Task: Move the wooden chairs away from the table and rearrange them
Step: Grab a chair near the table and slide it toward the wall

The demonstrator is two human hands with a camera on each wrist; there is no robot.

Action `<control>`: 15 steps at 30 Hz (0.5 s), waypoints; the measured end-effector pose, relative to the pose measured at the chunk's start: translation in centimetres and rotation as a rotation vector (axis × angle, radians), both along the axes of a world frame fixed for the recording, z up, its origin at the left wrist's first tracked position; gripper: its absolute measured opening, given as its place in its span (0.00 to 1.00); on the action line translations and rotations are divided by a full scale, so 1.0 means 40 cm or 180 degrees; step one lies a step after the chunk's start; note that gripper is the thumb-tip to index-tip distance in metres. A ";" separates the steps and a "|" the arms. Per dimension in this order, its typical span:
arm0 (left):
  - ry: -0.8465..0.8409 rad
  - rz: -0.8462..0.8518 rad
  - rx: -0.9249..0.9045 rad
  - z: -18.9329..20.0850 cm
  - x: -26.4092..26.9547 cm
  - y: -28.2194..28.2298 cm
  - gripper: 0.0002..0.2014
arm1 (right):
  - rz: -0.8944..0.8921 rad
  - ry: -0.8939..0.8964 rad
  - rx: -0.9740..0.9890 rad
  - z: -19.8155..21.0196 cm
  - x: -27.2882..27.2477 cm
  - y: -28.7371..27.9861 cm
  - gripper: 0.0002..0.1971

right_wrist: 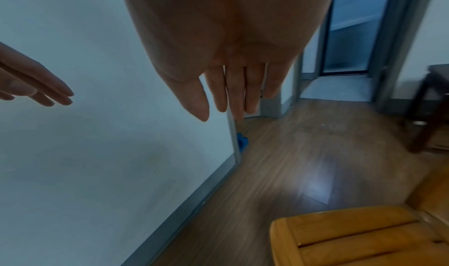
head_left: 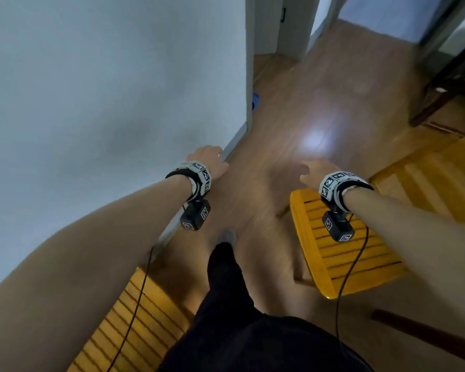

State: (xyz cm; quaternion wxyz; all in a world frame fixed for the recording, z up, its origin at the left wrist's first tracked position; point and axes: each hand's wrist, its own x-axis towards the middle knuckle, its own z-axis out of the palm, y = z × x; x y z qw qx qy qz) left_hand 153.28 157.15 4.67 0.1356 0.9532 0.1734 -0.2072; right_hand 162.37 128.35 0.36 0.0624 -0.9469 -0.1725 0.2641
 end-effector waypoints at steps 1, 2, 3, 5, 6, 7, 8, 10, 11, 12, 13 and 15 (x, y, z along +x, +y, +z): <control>0.0046 -0.0193 0.0002 0.001 0.077 0.003 0.28 | -0.0152 -0.0029 -0.0072 -0.001 0.037 -0.009 0.27; 0.0054 -0.0383 -0.0010 0.006 0.149 0.002 0.30 | -0.0319 -0.0048 -0.0127 0.000 0.070 -0.020 0.27; 0.0060 -0.0596 -0.0036 0.013 0.216 -0.005 0.30 | -0.0501 -0.0049 -0.0182 0.009 0.096 -0.033 0.28; 0.0020 -0.0974 -0.0076 0.027 0.338 -0.025 0.27 | -0.0808 -0.0028 -0.0256 0.022 0.147 -0.065 0.28; -0.0001 -0.1110 -0.0112 0.039 0.392 -0.042 0.26 | -0.0990 -0.0013 -0.0269 0.036 0.168 -0.081 0.27; 0.0012 -0.1235 -0.0148 0.055 0.441 -0.063 0.25 | -0.1225 0.0002 -0.0280 0.052 0.184 -0.099 0.27; 0.0003 -0.1346 -0.0189 0.066 0.489 -0.087 0.25 | -0.1432 -0.0016 -0.0283 0.066 0.200 -0.119 0.25; 0.0002 -0.1554 -0.0256 0.090 0.588 -0.145 0.23 | -0.1797 -0.0052 -0.0309 0.097 0.233 -0.161 0.24; -0.0018 -0.1632 -0.0324 0.102 0.636 -0.181 0.21 | -0.1966 -0.0061 -0.0328 0.109 0.250 -0.185 0.24; -0.0027 -0.1713 -0.0394 0.110 0.684 -0.217 0.18 | -0.2137 -0.0069 -0.0308 0.119 0.268 -0.211 0.24; -0.0029 -0.1801 -0.0417 0.115 0.732 -0.255 0.15 | -0.2308 -0.0074 -0.0268 0.129 0.287 -0.237 0.24; -0.0105 -0.1969 -0.0368 0.121 0.821 -0.334 0.18 | -0.2674 -0.0103 -0.0124 0.129 0.326 -0.294 0.26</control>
